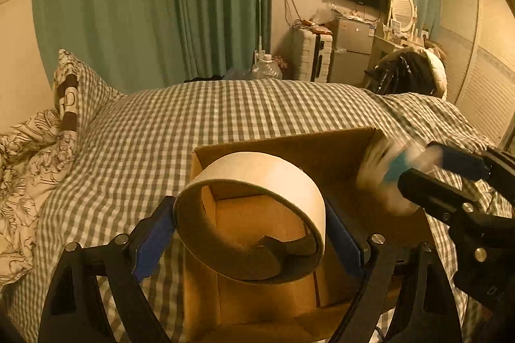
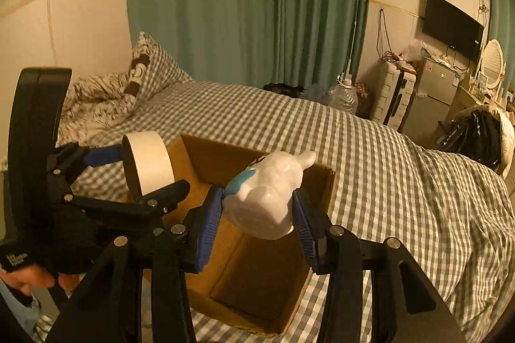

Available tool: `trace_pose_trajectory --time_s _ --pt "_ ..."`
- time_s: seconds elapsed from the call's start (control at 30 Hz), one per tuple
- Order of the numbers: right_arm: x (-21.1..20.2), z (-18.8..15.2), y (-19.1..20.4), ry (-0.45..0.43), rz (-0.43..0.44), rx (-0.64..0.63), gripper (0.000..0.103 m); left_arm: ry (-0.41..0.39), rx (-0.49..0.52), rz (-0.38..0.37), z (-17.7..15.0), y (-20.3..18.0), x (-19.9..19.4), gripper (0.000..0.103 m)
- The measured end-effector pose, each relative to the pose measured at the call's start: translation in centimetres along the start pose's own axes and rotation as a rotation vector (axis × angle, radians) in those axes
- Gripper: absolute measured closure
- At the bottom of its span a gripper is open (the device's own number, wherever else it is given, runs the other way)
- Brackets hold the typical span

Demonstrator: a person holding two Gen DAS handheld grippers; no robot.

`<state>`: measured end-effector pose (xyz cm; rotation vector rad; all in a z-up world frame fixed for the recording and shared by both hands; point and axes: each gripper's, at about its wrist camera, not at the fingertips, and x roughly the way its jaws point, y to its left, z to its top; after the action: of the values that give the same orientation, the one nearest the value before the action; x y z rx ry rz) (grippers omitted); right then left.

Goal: Organize objects
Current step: 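Release the tape roll and figurine into the box with both tools, then grasp the clear cup of cotton swabs with the left tool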

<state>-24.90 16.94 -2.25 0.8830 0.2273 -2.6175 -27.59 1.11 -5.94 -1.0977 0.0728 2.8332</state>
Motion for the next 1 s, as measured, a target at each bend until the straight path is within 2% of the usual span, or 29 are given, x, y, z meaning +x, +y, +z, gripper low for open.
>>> trace_pose_trajectory --time_s 0.03,0.07,0.1,0.23,0.37,0.53,0.67,0.77,0.87,1.0 --pt "-0.2 -0.2 -0.1 -0.007 -0.005 0.002 0.049 0.006 0.002 -0.008 -0.1 0.0 0.1 0.009" --pt "-0.5 -0.3 -0.4 -0.017 -0.009 0.009 0.037 0.016 0.004 -0.012 0.0 0.0 0.2 0.002" --pt "-1.0 -0.1 -0.7 -0.031 -0.010 0.021 0.032 0.021 0.002 -0.005 0.0 -0.1 0.1 0.000" --pt "-4.3 0.9 -1.8 -0.082 -0.015 0.057 0.028 0.013 -0.004 0.022 0.2 0.0 -1.7 0.000" --pt "-8.6 1.4 -2.0 -0.120 -0.039 0.052 0.022 -0.030 0.002 0.039 0.2 -0.2 -5.8 0.000" --pt "-14.0 0.7 -1.4 -0.139 -0.070 0.016 0.019 -0.058 0.001 0.079 -1.1 -0.4 -11.5 0.000" --pt "-18.5 -0.8 -0.3 -0.170 -0.094 -0.016 0.014 -0.082 -0.004 0.133 -3.6 -0.8 -15.8 0.000" --pt "-21.1 -3.0 1.2 -0.176 -0.110 -0.045 0.011 -0.092 -0.028 0.124 -6.4 -1.2 -18.2 0.000" --pt "-21.8 -5.2 2.5 -0.153 -0.109 -0.056 0.010 -0.068 -0.042 0.128 -8.9 -1.7 -18.7 0.000" --pt "-21.3 -9.5 4.3 -0.099 -0.157 -0.056 0.010 0.009 -0.065 0.156 -13.1 -2.1 -17.6 0.000"
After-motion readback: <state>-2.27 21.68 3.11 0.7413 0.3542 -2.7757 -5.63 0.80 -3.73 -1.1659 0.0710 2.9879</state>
